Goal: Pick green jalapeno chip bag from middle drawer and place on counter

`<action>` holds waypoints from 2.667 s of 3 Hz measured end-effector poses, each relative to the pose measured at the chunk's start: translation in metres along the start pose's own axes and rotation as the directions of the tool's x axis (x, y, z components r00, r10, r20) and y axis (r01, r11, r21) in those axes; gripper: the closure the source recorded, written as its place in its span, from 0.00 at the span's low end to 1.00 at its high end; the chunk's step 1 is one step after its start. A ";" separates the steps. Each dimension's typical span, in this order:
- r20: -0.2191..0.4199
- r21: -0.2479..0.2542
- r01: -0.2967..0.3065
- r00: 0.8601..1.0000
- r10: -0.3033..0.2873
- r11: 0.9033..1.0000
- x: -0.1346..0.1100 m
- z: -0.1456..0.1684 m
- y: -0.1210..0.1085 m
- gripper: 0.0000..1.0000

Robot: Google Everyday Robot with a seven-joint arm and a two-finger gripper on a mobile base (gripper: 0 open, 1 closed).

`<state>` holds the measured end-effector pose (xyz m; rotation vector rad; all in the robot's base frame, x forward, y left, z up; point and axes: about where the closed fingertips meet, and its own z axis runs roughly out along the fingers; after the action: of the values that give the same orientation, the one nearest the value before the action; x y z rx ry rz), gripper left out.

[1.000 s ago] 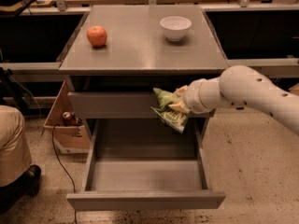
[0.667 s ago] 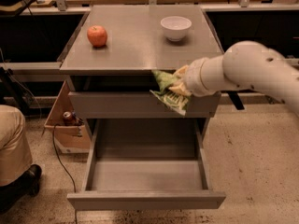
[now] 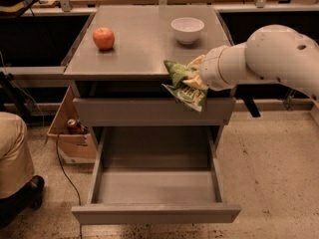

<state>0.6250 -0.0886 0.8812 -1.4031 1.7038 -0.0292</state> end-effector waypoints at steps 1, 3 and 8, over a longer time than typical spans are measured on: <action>0.011 0.071 0.060 0.998 -0.061 0.996 -0.023 -0.005 -0.031 1.00; 0.049 0.204 0.157 0.984 -0.171 0.966 -0.067 0.008 -0.121 1.00; 0.245 0.077 0.025 0.969 -0.043 0.997 -0.107 0.179 -0.131 0.52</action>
Offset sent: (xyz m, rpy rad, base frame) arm 0.0940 0.0139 0.1303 -0.0951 -0.3218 0.0166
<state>0.8343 0.0382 0.9095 -1.3228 1.4592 0.0610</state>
